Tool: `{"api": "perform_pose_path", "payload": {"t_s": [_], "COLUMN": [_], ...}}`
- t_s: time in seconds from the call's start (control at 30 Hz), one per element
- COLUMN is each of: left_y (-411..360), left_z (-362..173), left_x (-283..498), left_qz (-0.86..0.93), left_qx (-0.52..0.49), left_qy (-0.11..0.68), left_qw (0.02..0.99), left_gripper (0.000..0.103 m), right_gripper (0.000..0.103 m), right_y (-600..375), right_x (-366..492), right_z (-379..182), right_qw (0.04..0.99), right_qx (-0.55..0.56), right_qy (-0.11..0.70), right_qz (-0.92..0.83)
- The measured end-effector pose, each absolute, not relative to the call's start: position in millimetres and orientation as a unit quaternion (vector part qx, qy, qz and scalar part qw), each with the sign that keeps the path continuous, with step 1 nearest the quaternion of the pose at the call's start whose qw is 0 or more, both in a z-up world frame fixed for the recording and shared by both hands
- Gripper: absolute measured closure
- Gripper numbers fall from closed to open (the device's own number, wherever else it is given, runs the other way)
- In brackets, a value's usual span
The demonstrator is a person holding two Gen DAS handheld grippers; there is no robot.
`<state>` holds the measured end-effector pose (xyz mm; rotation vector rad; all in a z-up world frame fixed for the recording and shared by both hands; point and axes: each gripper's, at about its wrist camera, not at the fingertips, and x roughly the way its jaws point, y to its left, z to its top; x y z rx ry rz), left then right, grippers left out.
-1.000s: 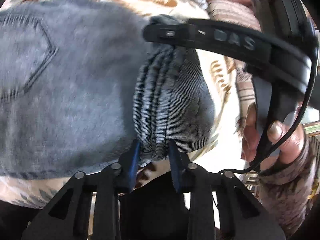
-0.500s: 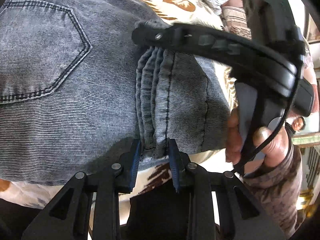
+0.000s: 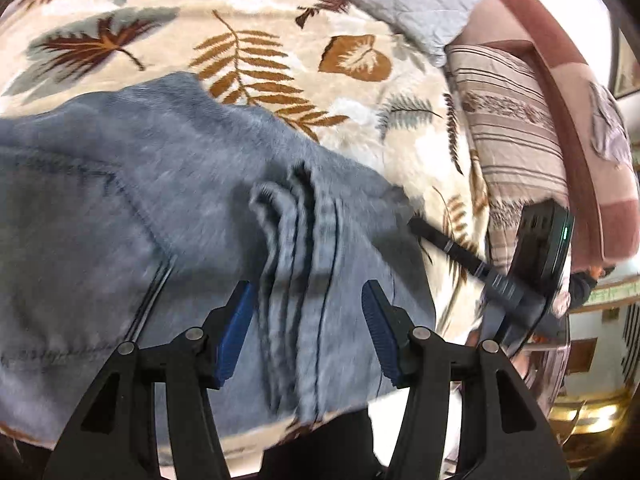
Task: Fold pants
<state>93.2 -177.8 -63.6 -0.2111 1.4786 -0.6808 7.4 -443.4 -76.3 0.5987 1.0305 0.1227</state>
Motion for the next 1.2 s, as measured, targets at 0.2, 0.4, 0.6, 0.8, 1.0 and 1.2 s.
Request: {"api": "perform_pose_path", "payload": {"t_s": [0.2, 0.4, 0.6, 0.8, 1.0, 1.2], "left_y": [-206.0, -211.9, -220.3, -217.9, -217.5, -203.0], "left_z": [-67.5, -78.8, -73.4, -68.8, -57.4, -49.3], "left_x": [83.1, 78.5, 71.3, 63.6, 54.2, 41.7], "left_qz": [-0.293, -0.276, -0.271, -0.271, -0.273, -0.288], "left_qx": [-0.026, 0.003, 0.026, 0.034, 0.038, 0.022], "left_qy": [0.663, 0.665, 0.655, 0.653, 0.644, 0.657], "left_qw": [0.689, 0.695, 0.705, 0.707, 0.713, 0.697], "left_gripper": [0.049, 0.05, 0.05, 0.05, 0.05, 0.05], "right_gripper": [0.095, 0.088, 0.083, 0.08, 0.072, 0.064], "right_y": [-416.7, -419.6, -437.5, -439.4, -440.7, -444.0], "right_x": [9.3, 27.0, 0.1, -30.8, -61.4, -93.4], "right_z": [-40.8, -92.2, -87.7, -75.7, -67.6, -69.8], "right_qw": [0.88, 0.851, 0.848, 0.845, 0.839, 0.821], "right_qx": [0.186, 0.158, 0.235, 0.268, 0.307, 0.362], "right_qy": [0.432, 0.5, 0.475, 0.461, 0.448, 0.44], "right_qz": [0.071, 0.033, 0.033, 0.035, 0.039, 0.041]}}
